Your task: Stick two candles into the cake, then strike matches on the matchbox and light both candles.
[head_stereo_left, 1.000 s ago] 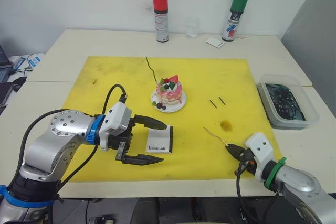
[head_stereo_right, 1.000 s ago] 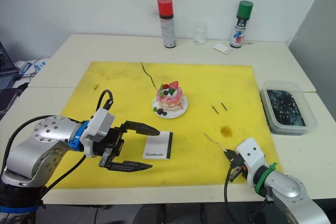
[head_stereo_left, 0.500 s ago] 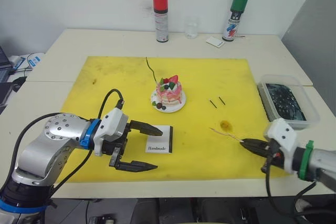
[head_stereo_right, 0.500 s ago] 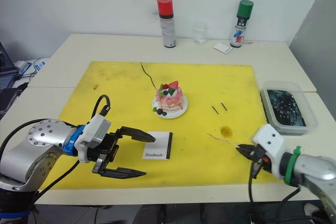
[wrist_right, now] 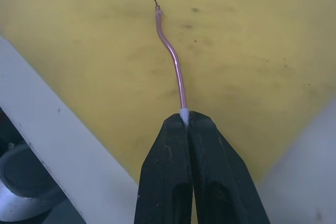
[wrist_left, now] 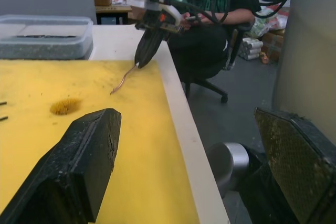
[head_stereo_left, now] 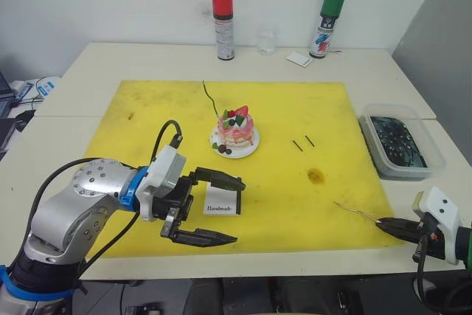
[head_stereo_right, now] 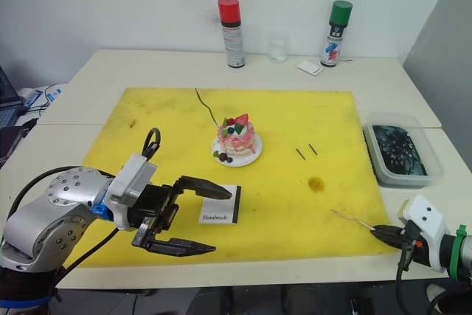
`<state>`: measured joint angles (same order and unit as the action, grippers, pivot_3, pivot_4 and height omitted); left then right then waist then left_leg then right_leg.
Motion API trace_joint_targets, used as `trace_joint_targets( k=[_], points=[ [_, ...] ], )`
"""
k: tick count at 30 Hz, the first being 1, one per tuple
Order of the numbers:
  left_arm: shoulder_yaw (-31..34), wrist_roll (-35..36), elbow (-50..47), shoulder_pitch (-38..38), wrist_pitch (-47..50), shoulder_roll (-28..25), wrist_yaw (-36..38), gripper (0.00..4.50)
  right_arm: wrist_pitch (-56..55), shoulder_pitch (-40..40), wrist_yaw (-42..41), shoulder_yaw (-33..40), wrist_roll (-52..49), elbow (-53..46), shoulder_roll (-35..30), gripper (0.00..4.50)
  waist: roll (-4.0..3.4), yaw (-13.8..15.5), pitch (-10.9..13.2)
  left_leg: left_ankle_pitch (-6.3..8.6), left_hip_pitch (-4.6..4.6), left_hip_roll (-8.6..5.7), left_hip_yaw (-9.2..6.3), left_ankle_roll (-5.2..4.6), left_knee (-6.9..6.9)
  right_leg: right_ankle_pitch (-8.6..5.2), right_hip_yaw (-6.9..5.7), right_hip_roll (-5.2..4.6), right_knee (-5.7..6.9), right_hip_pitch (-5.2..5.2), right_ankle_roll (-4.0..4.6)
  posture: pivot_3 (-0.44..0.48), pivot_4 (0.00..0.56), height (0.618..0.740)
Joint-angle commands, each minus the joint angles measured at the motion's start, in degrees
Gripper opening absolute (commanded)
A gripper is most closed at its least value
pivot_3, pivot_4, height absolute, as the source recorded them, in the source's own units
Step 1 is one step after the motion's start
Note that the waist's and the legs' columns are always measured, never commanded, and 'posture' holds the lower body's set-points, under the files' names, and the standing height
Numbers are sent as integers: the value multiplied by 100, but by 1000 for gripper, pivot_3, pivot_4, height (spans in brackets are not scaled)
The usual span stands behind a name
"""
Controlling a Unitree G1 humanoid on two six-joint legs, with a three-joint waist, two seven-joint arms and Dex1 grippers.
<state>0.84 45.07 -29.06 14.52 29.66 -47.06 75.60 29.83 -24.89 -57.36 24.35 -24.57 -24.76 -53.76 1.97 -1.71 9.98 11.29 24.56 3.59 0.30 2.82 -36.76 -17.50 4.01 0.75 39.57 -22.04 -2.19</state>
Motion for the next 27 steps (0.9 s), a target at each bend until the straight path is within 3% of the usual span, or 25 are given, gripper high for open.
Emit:
trace_joint_targets(
  k=[1, 4, 10, 14, 19, 23, 27],
  points=[
    [-42, 66, -164, 65, -24, 0, 16, 4500, -47, 56, -15, 40, 48, -9, -23, 15, 0, 0, 0, 0, 0, 0, 0, 0, 0, 0, 0, 0, 1, 0, 0, 0, 150, 740],
    [-78, -13, -148, 35, -86, -23, 56, 4500, 39, 119, -27, -16, 62, 14, -66, 690, 0, 1, 0, 0, 0, 0, 0, 0, -3, 0, 0, 0, 2, 1, 0, 0, 150, 740],
    [-41, -159, -199, -138, -125, -134, 53, 4500, 294, 198, -212, 190, -38, -102, -330, 2791, -1, 4, 0, 0, 0, 0, -1, 0, -3, 0, 0, 0, 1, 1, 0, 0, 150, 740],
    [-42, -408, -215, -351, -378, -227, 148, 4500, 918, 384, -460, 709, -393, -402, -823, 2791, -9, -3, 4, 0, -1, 0, 3, 0, -3, 0, 4, 0, 2, 0, 0, 0, 150, 740],
    [-175, -659, -251, -395, -664, -145, 155, 4500, 1947, 531, -818, 848, -620, -936, -1778, 2791, -9, 7, 5, 0, -3, 0, -1, 0, -4, -1, 1, -1, 7, 1, 3, 0, 150, 740],
    [-404, -729, -479, -332, -792, 29, 49, 4500, 2978, 934, -541, 220, -561, -1035, -2844, 2791, -18, 8, 12, 0, -2, -3, 12, 0, -3, -2, 8, -8, 0, -1, 3, 0, 150, 740],
    [-517, -799, -601, -372, -884, 122, -29, 4500, 3565, 1898, -128, -740, -852, -966, -2952, 2791, -16, 5, 13, 1, 1, -1, 14, 0, -2, -4, 10, -9, -13, -2, 9, 0, 150, 740]
  ],
)
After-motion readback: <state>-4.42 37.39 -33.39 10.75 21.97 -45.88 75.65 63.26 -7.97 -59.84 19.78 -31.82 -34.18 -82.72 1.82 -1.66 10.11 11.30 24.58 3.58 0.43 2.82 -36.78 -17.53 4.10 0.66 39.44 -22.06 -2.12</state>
